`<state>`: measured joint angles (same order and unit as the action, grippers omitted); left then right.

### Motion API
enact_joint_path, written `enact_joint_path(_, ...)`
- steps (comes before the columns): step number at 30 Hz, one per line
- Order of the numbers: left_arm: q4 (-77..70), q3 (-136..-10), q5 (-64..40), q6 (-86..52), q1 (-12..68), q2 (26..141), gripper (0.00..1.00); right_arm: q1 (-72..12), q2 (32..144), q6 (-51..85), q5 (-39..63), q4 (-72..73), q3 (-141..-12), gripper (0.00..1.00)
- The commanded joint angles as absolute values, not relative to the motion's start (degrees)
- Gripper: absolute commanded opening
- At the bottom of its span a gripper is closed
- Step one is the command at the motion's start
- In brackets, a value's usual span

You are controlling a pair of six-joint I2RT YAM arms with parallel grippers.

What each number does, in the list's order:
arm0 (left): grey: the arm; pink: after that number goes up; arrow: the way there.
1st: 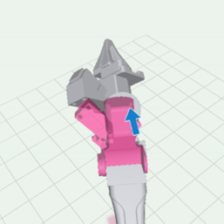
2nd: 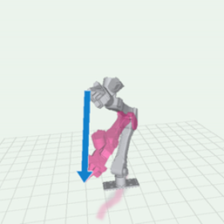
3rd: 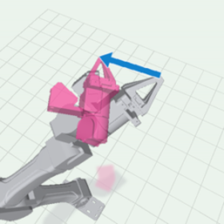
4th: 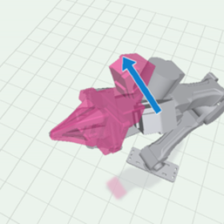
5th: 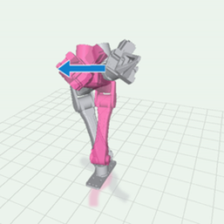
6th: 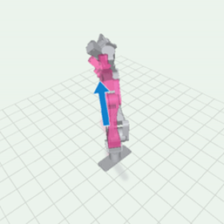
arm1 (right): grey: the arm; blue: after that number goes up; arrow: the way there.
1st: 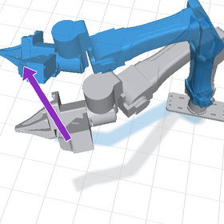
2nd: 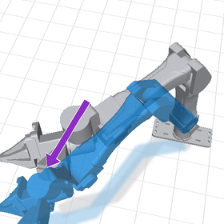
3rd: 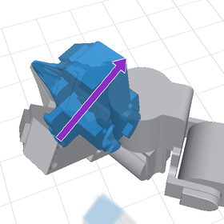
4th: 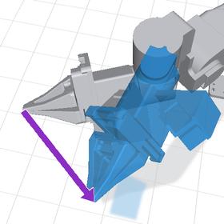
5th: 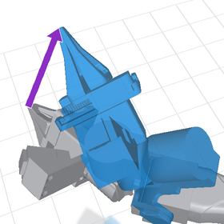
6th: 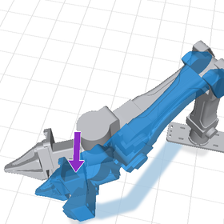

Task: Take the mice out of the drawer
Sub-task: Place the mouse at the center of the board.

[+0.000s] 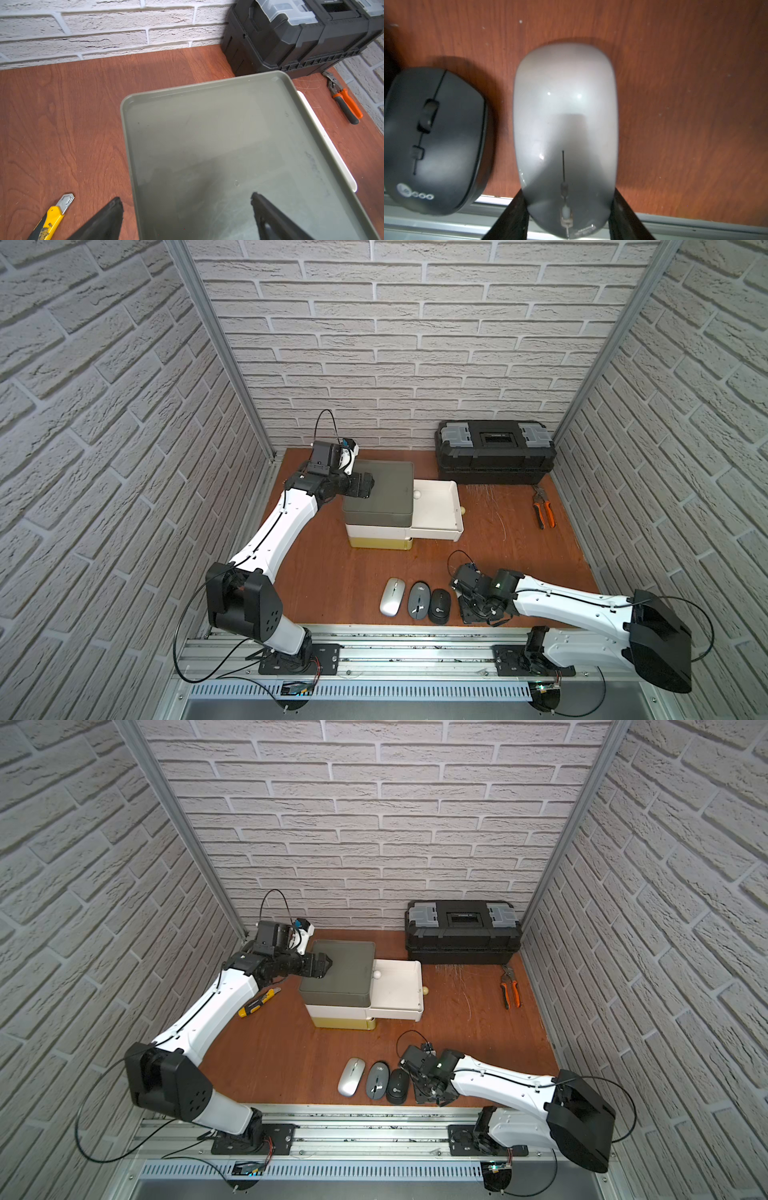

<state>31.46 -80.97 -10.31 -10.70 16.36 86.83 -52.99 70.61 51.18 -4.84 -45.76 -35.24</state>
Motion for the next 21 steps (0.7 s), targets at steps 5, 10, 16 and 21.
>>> enact_joint_path(5, 29.53, -80.15, -9.64, -9.62, 16.63, 85.43, 0.98, -53.52, 72.62, 46.73, -2.22, -43.42, -39.47, 0.5)
enact_joint_path(10, 29.46, -80.16, -9.4, -9.39, 16.65, 85.45, 0.98, -53.5, 68.62, 45.42, -1.09, -49.06, -43.08, 0.76)
enact_joint_path(16, 29.31, -80.33, -9.65, -9.46, 16.64, 85.73, 0.98, -53.44, 64.91, 44.17, -6.38, -58.47, -48.38, 1.0)
enact_joint_path(21, 29.65, -80.5, -9.38, -9.49, 16.69, 85.78, 0.98, -47.39, 63.77, 44.84, -21.91, -60.95, -52.16, 1.0)
